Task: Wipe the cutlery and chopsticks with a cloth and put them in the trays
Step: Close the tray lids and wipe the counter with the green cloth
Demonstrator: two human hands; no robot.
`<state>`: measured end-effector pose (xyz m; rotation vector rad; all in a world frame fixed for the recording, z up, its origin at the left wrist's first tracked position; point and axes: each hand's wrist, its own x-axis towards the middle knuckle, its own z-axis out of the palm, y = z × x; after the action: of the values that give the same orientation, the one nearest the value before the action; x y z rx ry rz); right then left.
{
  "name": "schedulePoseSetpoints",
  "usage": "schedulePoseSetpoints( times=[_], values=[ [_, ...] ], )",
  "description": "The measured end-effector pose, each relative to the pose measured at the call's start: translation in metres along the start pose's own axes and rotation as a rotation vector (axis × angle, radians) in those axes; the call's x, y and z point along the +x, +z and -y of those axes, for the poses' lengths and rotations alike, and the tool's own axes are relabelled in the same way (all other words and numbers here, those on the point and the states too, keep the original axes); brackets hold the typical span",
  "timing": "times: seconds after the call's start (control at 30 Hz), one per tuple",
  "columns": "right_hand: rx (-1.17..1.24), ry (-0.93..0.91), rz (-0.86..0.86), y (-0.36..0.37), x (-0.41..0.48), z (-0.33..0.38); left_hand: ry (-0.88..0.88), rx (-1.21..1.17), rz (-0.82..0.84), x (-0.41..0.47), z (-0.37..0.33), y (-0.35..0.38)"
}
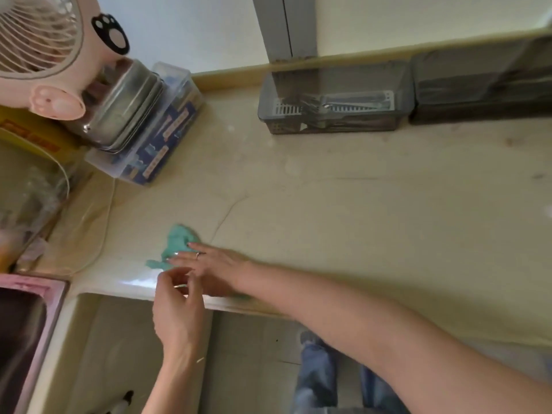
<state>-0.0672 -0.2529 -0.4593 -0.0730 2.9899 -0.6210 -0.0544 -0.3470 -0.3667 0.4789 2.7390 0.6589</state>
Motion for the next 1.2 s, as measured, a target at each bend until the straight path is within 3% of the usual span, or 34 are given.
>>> schedulePoseSetpoints(
  times=[0.03, 0.07, 0.17, 0.37, 0.77, 1.07, 1.2],
  values=[
    [-0.026, 0.052, -0.012, -0.003, -0.010, -0.001, 0.134, 0.003, 0.123, 0.007, -0.014, -0.002],
    [-0.076, 0.084, -0.036, -0.004, -0.019, -0.002, 0.062, -0.156, 0.016, 0.003, -0.004, -0.002],
    [-0.108, 0.192, -0.083, 0.002, -0.062, -0.008, 0.092, -0.109, -0.023, 0.003, -0.006, -0.005],
    [-0.130, 0.376, -0.063, 0.008, -0.160, -0.022, 0.094, -0.121, 0.104, -0.013, -0.019, 0.014],
    [-0.172, 0.864, -0.173, 0.001, -0.359, -0.044, 0.409, -0.202, 0.353, -0.074, -0.116, 0.086],
    [-0.165, 1.356, -0.136, -0.004, -0.534, -0.061, 0.558, -0.185, 0.532, -0.118, -0.168, 0.124],
    [-0.110, 1.401, -0.085, -0.002, -0.571, -0.071, 0.648, -0.178, 0.633, -0.138, -0.189, 0.137]
  ],
)
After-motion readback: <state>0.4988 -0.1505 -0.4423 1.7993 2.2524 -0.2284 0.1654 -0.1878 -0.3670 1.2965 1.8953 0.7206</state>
